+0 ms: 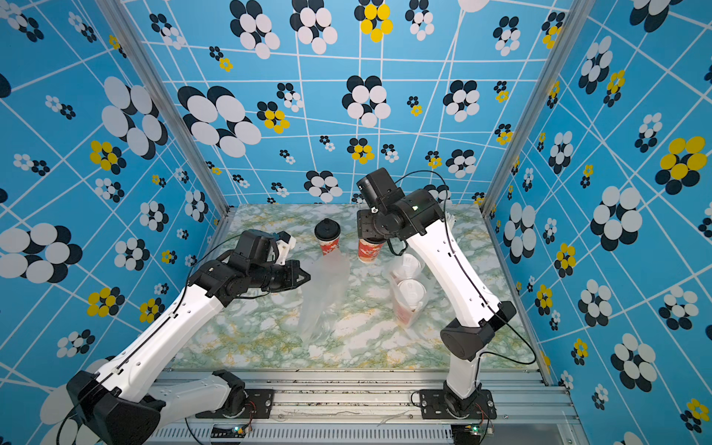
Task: Pack milk tea into plastic carrier bags
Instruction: Pick up the milk tea cup at the center of the board.
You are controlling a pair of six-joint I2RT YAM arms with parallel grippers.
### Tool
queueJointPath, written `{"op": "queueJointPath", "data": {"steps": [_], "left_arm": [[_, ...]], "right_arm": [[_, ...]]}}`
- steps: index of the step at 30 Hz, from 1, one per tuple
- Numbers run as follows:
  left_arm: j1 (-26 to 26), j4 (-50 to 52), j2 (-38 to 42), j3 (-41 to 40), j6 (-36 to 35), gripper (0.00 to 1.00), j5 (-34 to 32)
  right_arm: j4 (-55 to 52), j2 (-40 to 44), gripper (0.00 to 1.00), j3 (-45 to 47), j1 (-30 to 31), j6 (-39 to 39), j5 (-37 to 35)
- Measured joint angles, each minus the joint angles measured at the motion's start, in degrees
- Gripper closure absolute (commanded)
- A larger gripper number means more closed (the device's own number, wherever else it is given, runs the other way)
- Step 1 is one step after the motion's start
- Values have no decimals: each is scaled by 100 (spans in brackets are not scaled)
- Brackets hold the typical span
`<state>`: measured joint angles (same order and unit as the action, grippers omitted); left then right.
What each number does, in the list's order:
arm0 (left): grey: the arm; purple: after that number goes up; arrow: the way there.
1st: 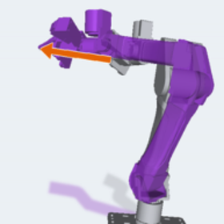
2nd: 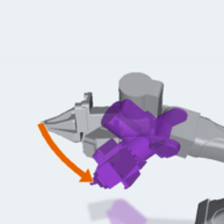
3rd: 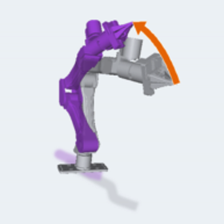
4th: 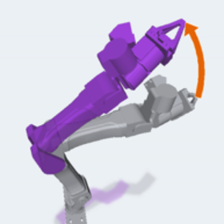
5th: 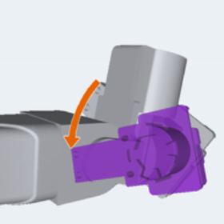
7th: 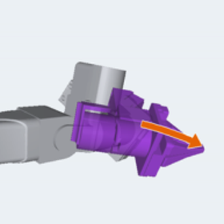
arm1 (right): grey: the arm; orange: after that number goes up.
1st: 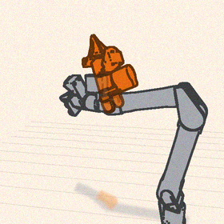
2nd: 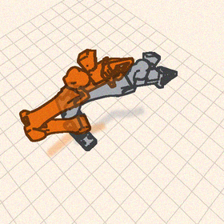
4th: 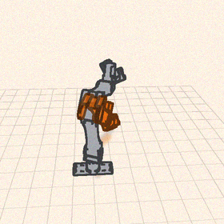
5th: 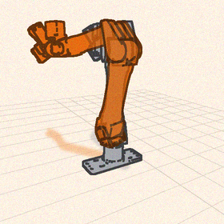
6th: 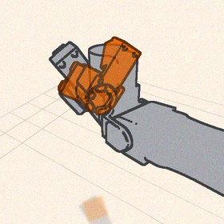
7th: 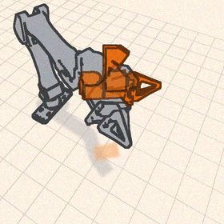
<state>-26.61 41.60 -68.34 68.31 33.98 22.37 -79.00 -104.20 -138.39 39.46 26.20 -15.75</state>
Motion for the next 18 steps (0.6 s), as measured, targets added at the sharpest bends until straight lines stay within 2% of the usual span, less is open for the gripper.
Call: {"op": "queueJointPath", "data": {"steps": [9, 18], "left_arm": [[-96, -785, 343, -623, 739, 100, 258], [-363, -1198, 409, -802, 1217, 100, 186]], "right_arm": [[-796, 0, 40, -1316, 372, 173, 28], [-907, 66, 42, -1569, 813, 413, 214]]}}
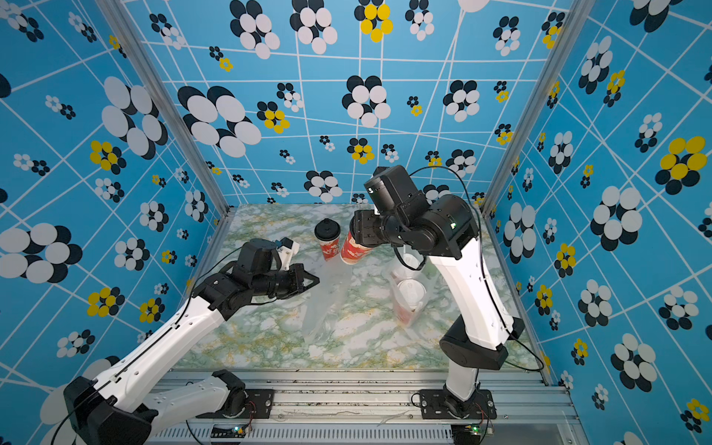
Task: Pack milk tea into plastic carrier bags
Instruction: Pick up the milk tea cup at the center of the board.
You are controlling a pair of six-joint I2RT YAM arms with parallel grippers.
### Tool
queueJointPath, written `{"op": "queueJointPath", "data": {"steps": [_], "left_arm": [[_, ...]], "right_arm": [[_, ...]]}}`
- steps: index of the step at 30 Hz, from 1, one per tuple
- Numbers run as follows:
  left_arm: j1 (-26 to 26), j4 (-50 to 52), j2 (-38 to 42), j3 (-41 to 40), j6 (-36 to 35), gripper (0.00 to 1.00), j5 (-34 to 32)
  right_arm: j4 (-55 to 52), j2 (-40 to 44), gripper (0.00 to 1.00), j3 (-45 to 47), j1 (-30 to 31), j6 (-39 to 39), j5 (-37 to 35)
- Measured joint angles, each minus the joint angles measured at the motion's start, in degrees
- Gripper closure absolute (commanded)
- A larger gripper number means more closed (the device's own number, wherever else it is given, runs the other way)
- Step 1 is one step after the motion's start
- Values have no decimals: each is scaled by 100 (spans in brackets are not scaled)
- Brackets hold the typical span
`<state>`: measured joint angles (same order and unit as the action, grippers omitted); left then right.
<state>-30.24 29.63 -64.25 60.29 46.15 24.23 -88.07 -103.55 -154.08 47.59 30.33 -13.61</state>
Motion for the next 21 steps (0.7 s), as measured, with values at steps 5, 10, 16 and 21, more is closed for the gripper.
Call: {"op": "queueJointPath", "data": {"steps": [5, 10, 16, 21], "left_arm": [[-76, -125, 50, -55, 146, 100, -66], [-94, -164, 96, -179, 256, 100, -179], [-94, -181, 162, -192, 345, 100, -345], [-94, -184, 334, -210, 428, 100, -525]], "right_arm": [[98, -22, 42, -4, 293, 122, 162], [175, -133, 42, -7, 474, 208, 267], [155, -199, 43, -4, 678, 258, 297], [13, -199, 43, 72, 715, 326, 70]]}}
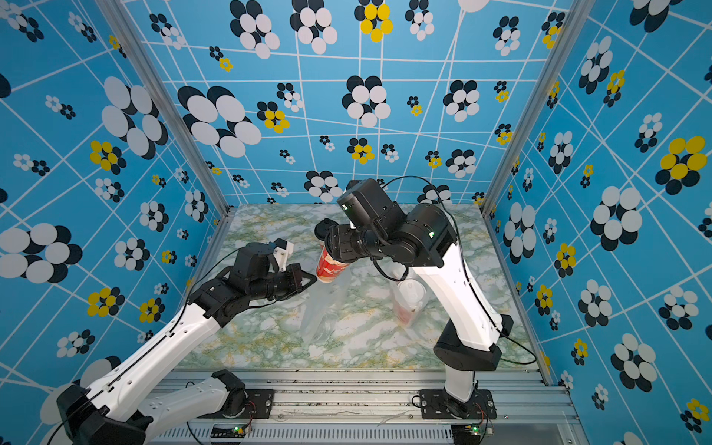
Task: Pack milk tea into plastic carrier bags
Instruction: Pick up the milk tea cup at the center of the board.
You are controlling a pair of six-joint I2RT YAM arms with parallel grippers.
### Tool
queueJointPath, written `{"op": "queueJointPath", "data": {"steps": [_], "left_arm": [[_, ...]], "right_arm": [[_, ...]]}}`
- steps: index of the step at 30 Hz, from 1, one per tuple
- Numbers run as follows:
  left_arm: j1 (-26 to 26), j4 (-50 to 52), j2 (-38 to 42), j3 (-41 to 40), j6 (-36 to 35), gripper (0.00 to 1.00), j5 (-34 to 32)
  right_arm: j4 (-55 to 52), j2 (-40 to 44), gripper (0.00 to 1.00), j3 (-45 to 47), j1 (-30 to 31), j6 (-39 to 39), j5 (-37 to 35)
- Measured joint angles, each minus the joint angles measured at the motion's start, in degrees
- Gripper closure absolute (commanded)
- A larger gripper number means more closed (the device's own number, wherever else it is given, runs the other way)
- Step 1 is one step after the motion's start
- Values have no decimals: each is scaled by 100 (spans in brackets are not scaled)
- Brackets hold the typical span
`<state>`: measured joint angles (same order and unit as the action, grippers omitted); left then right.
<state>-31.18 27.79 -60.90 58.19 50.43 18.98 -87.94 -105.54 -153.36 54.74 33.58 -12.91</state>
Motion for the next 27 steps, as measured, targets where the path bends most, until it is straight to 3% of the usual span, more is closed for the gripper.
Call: {"op": "queueJointPath", "data": {"steps": [8, 20, 27], "left_arm": [[0, -42, 66, -83, 83, 100, -59], [0, -103, 66, -83, 151, 100, -59], [-4, -125, 72, -153, 210, 100, -87]], "right_arm": [[-144, 9, 43, 52, 0, 33, -164], [304, 310, 44, 63, 70, 181, 409], [455, 374, 44, 575, 76, 179, 378]]}}
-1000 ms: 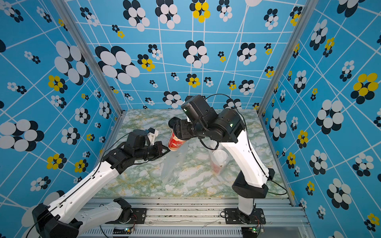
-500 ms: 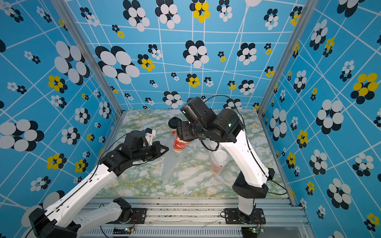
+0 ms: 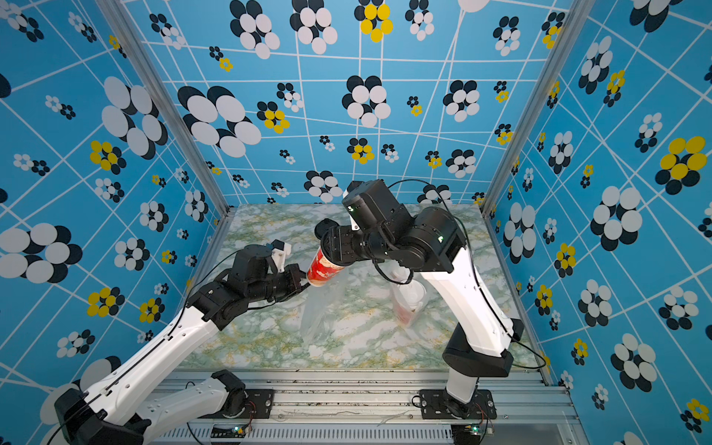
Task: Pack milk tea into plastic carrier bags
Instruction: Pick up the milk tea cup at the center of the board.
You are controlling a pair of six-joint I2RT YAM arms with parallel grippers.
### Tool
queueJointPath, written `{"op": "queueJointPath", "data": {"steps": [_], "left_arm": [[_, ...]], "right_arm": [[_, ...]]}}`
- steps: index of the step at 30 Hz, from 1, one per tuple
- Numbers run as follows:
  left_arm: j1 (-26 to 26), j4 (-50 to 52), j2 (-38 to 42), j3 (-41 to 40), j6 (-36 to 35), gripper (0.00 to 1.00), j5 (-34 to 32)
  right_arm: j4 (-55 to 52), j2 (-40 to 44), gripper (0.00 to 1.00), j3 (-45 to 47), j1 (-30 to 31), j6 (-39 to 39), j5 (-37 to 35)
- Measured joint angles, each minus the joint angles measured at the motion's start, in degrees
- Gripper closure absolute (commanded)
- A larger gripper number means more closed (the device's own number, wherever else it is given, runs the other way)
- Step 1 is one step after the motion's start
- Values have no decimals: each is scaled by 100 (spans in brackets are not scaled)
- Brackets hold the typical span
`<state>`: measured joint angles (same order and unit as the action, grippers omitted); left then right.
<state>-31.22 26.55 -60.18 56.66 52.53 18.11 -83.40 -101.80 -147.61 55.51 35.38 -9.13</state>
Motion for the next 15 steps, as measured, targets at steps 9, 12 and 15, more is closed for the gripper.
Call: {"op": "queueJointPath", "data": {"steps": [9, 12, 15], "left_arm": [[0, 22, 153, -4, -2, 100, -125], [0, 24, 179, -4, -2, 100, -127], [0, 24, 216, -4, -2, 100, -131]], "right_arm": [[-37, -365, 44, 118, 4, -133, -688], [-15, -551, 44, 118, 4, -214, -713], [-9, -807, 45, 28, 2, -286, -713]]}}
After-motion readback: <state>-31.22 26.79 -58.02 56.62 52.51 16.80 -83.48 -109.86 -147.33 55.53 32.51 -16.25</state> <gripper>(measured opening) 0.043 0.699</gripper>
